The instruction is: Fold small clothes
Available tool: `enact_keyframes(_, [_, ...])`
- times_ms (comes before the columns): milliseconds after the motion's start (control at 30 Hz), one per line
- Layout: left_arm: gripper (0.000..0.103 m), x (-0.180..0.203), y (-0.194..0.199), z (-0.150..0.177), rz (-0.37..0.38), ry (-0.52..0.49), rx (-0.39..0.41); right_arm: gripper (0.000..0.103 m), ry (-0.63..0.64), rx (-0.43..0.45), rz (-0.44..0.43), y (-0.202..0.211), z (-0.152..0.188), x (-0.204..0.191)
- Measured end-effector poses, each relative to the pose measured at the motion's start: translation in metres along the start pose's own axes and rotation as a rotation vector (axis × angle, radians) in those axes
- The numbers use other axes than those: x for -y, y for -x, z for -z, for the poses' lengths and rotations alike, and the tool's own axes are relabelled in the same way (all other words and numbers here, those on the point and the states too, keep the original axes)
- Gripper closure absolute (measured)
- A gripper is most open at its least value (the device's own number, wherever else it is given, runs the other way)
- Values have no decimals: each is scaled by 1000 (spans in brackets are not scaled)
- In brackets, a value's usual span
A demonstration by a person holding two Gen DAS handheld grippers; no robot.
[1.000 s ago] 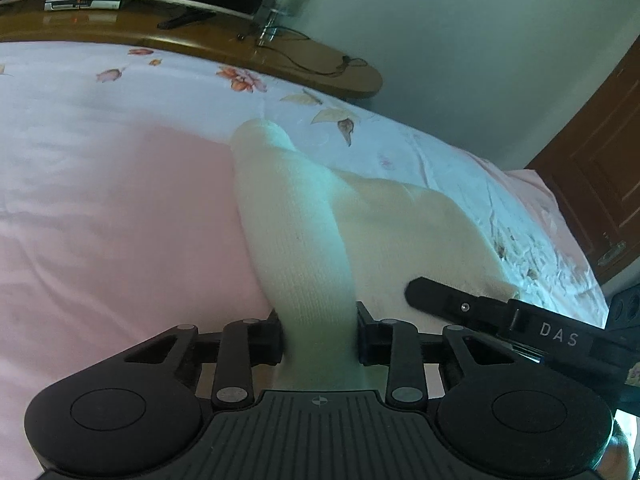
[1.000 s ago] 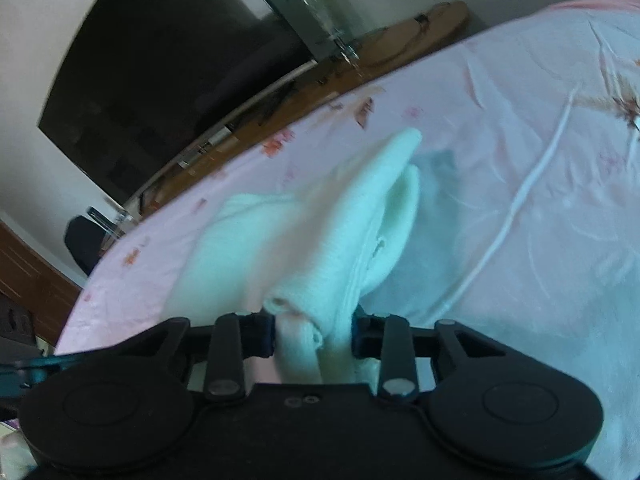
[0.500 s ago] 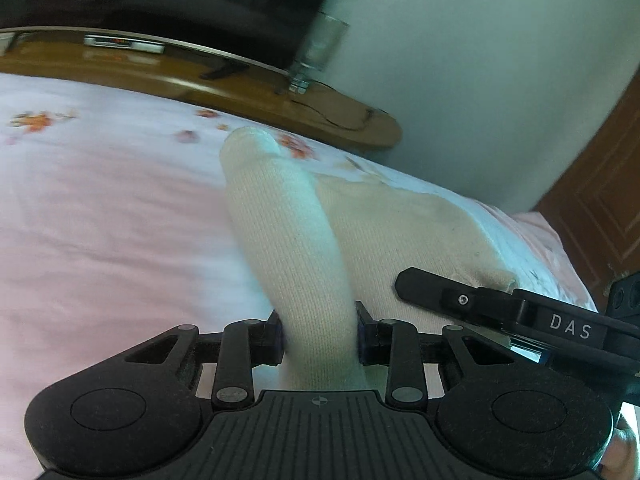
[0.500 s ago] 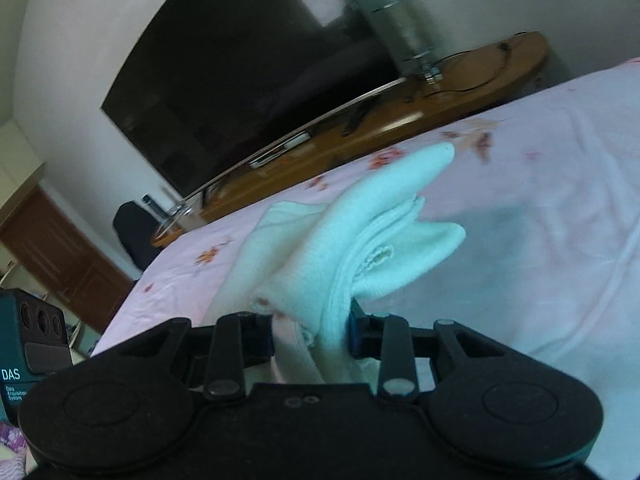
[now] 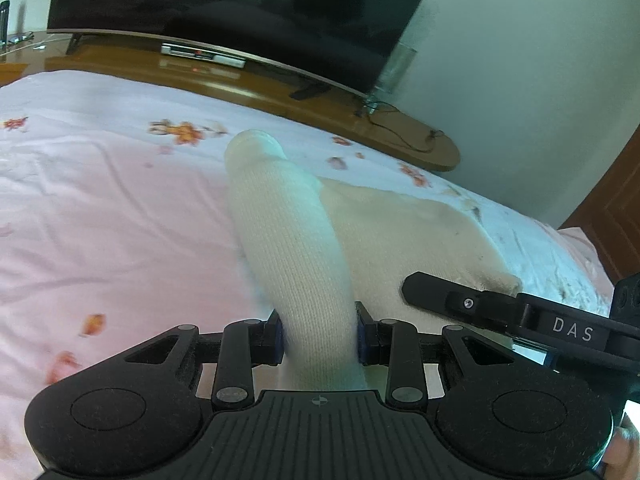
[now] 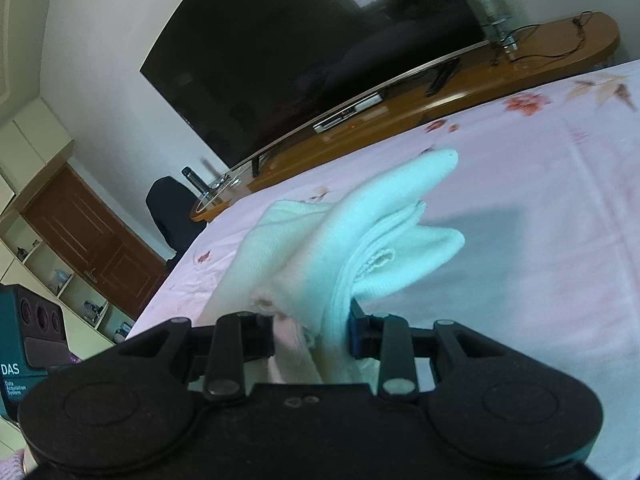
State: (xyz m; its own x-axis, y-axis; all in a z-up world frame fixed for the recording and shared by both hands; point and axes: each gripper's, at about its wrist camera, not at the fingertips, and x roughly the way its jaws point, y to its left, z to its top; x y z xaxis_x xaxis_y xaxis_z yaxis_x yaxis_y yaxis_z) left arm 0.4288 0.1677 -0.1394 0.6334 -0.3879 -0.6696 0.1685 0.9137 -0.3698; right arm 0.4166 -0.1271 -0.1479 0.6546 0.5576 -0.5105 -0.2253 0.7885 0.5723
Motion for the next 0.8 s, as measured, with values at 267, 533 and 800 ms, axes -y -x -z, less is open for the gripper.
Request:
enact_keyframes(267, [50,-47,-22,23,-33,19,-11,70,-9,-52,103,-36,28,1])
enact_keyframes(533, [39,-40,9,24,-136,-2,78,48,52,-21,253,-18,28,-2])
enact_keyframes(800, [39,-8,2,0,-107,-101,125,63,240,107,264,3,7,-50])
